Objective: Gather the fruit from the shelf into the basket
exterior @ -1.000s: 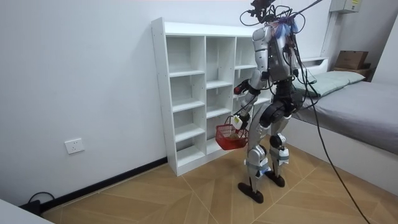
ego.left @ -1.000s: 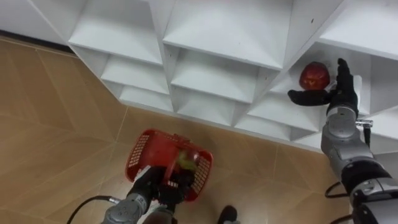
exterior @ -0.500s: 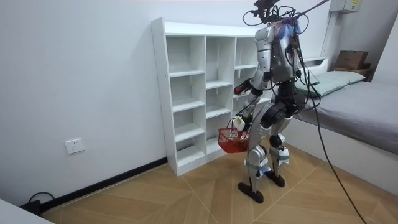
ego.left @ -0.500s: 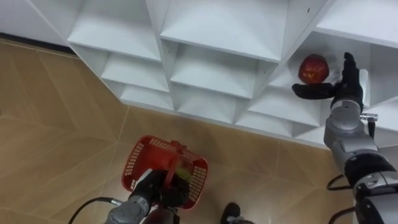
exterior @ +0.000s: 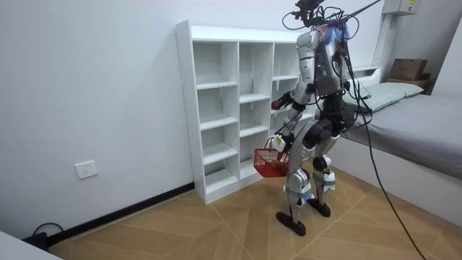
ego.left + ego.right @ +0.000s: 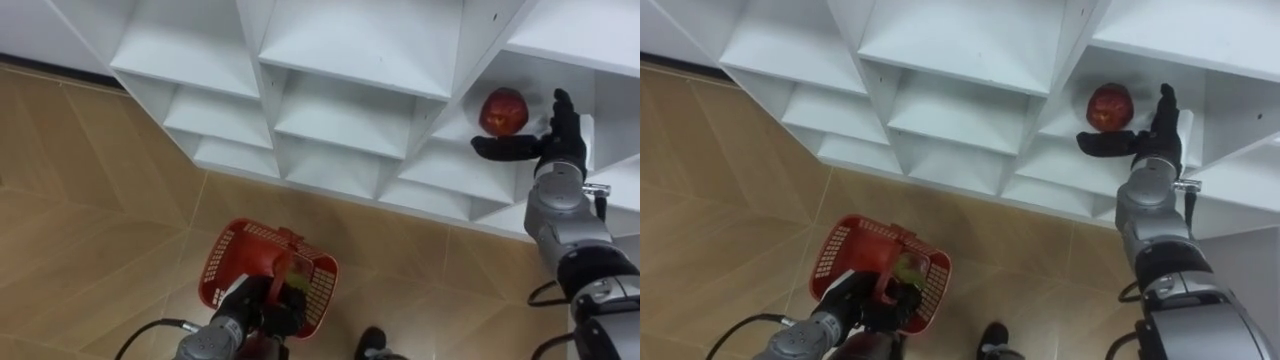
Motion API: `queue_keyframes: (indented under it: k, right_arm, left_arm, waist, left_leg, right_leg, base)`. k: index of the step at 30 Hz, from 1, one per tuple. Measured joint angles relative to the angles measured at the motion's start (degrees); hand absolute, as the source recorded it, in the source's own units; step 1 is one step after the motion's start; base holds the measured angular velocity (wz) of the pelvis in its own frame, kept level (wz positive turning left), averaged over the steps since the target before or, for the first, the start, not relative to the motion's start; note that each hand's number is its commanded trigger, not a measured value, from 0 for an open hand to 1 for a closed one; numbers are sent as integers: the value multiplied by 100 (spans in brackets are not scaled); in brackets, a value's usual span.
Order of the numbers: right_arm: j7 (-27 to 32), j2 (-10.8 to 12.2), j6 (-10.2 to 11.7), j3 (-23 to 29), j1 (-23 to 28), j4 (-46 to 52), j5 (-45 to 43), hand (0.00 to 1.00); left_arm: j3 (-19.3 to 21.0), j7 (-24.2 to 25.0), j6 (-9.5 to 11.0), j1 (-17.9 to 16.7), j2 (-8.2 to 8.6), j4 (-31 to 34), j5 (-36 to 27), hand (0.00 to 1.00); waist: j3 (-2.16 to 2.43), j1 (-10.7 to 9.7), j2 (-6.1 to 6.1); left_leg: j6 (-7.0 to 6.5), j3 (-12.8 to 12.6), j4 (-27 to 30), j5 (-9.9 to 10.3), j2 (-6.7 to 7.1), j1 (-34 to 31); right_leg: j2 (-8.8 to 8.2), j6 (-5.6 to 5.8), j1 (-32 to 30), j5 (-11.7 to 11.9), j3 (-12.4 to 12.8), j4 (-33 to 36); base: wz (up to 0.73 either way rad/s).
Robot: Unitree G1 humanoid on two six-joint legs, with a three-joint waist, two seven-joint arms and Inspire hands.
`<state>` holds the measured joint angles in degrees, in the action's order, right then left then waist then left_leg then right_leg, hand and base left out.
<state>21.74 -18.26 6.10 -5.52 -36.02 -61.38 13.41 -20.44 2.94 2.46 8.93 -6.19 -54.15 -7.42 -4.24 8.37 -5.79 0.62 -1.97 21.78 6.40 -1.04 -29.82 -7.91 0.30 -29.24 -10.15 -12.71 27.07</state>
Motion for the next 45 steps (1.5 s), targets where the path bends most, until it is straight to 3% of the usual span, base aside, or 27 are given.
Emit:
queue_keyframes:
  k: [15, 23, 33, 45]
  right_arm:
    - [147, 4, -129, -331, -152, -47, -335, 0]
    - [149, 11, -195, -391, -518, -8, -755, 0]
    - [64, 48, -308, -398, -518, 163, -965, 0]
    - [88, 77, -316, -434, -362, 12, -968, 0]
  left_arm:
    - [-178, -79, 14, 35, -41, -89, 2, 100]
    - [-172, -116, 16, 37, -40, -64, 6, 100]
    - [-164, -115, 15, 33, -43, -64, 9, 100]
    - [-295, -121, 15, -3, -159, 64, 9, 100]
  waist:
    - [-1, 41, -13]
    - [-3, 144, -44]
    - [-20, 154, -110]
    - [-22, 149, -110]
  left_leg:
    - [4, 3, -45, -13, 2, -12]
    - [2, -6, -27, -19, 3, -165]
    - [-39, -5, -24, -45, 78, -154]
    - [-22, 171, -86, -88, 90, -185]
  right_leg:
    - [-2, -2, -21, 1, -7, -30]
    - [-8, -1, -166, 1, -7, -14]
    - [-98, 31, -170, -19, -15, 56]
    - [-97, 23, -86, -14, -219, -51]
  base:
    - [0]
    - [0]
    - [2]
    - [7]
